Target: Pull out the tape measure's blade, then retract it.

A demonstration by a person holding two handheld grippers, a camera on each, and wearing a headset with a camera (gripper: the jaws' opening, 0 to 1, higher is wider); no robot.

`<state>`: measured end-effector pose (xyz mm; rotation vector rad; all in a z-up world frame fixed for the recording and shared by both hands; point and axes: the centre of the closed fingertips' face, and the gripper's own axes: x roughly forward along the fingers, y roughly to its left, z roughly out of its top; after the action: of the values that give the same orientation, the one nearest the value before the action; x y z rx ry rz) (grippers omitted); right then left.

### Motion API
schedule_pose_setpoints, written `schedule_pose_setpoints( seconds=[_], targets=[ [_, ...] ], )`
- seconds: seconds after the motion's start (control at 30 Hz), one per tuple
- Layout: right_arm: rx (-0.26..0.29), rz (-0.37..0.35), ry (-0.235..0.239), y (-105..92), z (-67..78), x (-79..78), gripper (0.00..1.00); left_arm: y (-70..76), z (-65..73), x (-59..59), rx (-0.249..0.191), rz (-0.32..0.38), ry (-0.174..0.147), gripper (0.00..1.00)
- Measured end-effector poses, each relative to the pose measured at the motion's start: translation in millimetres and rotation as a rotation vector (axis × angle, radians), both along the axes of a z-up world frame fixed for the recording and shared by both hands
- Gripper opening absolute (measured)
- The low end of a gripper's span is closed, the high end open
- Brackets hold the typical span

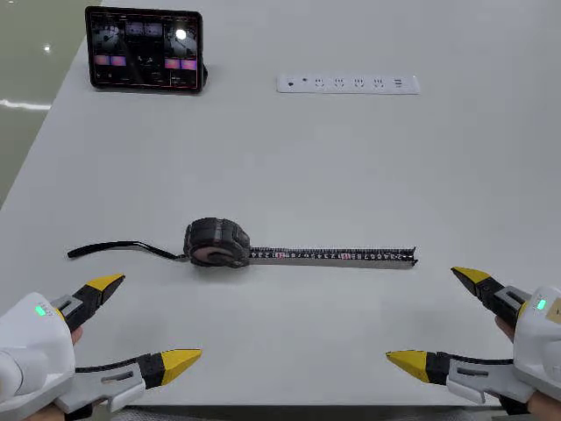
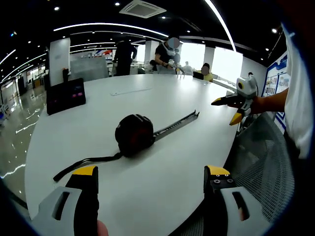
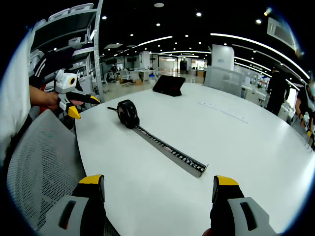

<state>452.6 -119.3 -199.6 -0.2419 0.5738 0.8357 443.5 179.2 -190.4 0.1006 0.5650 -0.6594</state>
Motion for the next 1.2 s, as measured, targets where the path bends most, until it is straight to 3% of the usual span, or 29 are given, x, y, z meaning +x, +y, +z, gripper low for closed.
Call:
schedule_pose_setpoints(
  seconds=[0.43, 0.83, 1.2],
  targets=[
    [-0.006, 0.003, -0.004, -1.2, -0.2, 0.5, 0.90, -3.4, 1.4, 2.0, -0.007, 0.004, 0.000, 0.86],
    [-0.024, 0.012, -0.005, -5.7, -2.2, 9.5, 0.89, -8.0, -4.6, 22.1, 0.003, 0.025, 0.013, 0.86],
    [-0.034, 0.013, 0.003, -9.2, -5.9, 12.4, 0.90, -15.1, -8.6, 32.1, 0.008, 0.034, 0.033, 0.86]
  ],
)
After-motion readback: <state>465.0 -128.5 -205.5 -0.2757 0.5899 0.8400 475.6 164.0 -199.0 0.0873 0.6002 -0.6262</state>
